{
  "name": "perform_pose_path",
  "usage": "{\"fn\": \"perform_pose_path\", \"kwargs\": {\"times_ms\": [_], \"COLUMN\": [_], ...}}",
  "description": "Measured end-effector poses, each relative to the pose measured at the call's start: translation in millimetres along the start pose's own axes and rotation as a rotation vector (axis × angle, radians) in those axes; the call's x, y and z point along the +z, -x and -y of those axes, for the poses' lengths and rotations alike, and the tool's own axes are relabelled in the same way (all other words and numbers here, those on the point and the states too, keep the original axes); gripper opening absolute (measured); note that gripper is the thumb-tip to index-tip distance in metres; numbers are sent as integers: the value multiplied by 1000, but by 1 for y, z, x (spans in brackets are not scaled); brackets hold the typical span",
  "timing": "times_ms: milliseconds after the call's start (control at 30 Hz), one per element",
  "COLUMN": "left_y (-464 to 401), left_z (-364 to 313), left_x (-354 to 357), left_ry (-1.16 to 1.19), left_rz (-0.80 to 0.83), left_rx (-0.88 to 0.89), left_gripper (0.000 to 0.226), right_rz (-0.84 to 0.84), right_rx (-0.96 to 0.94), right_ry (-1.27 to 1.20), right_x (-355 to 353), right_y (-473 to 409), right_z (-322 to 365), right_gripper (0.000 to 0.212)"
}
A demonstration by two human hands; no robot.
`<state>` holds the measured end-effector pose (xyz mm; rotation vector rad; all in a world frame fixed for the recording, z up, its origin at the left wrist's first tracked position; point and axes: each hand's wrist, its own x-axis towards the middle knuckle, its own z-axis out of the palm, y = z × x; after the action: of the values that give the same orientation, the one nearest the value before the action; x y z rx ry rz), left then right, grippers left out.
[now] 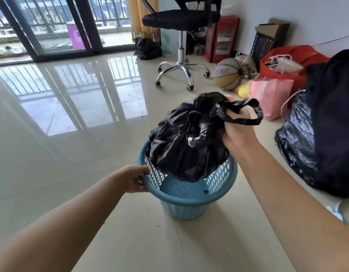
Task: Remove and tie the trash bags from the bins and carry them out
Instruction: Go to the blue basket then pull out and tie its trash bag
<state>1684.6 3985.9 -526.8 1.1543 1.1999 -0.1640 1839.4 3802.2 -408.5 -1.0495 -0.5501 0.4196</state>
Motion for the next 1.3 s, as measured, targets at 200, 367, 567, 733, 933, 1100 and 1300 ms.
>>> {"fn": "perform_pose_path", "kwargs": {"times_ms": [200,367,567,733,933,1100,1300], "left_y": [-15,-38,-43,-39,3,54,98], "left_z": [-14,-31,-32,-28,-17,-1,28], "left_x": [31,52,64,65,101,143,179], "left_ry": [371,652,778,741,471,-112,-801], "left_rz": [-112,-171,-184,-187,-89,-110,269], "left_rx": [113,166,172,179,135,578,1087], "left_gripper": [15,38,42,43,43,28,84], "right_rz": [-50,-92,-359,-437,-435,-337,-150], "right_rx": [-210,-261,-37,19,153,265,484], "right_ry": [144,123,165,261,407,551,654], "right_x": [-12,-32,-77,-100,-126,-136,-130], "right_y": [9,2,19,29,52,66,90], "right_z": [47,55,31,20,-7,-25,-42], "right_gripper": [46,49,27,30,14,7,15]}}
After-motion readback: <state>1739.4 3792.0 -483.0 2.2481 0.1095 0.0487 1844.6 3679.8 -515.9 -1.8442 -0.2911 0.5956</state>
